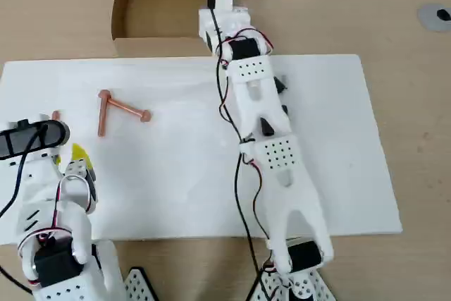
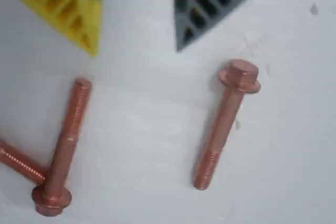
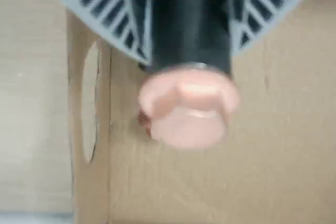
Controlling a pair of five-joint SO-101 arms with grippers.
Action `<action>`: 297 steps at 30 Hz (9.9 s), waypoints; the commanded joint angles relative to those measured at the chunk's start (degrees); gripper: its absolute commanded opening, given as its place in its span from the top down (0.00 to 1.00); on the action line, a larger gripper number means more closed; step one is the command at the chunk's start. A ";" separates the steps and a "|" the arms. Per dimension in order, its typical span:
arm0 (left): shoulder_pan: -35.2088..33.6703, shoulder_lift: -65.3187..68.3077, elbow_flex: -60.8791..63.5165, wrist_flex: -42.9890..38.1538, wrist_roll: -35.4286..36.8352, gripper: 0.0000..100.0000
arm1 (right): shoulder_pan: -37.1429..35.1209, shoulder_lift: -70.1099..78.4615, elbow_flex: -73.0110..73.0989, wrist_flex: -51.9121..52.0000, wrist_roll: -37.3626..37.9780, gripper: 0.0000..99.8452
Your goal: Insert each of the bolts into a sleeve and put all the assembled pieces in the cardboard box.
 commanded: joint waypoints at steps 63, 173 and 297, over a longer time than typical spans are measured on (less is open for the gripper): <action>5.19 69.76 -52.04 10.11 11.87 0.89 | -5.76 -33.01 -14.37 59.34 17.58 0.73; 8.53 94.46 -70.77 2.99 2.46 0.99 | -6.02 -39.78 -11.82 59.52 14.59 0.73; 8.26 6.20 -14.95 -11.87 -3.08 0.99 | 4.79 -36.00 19.56 59.34 28.92 0.98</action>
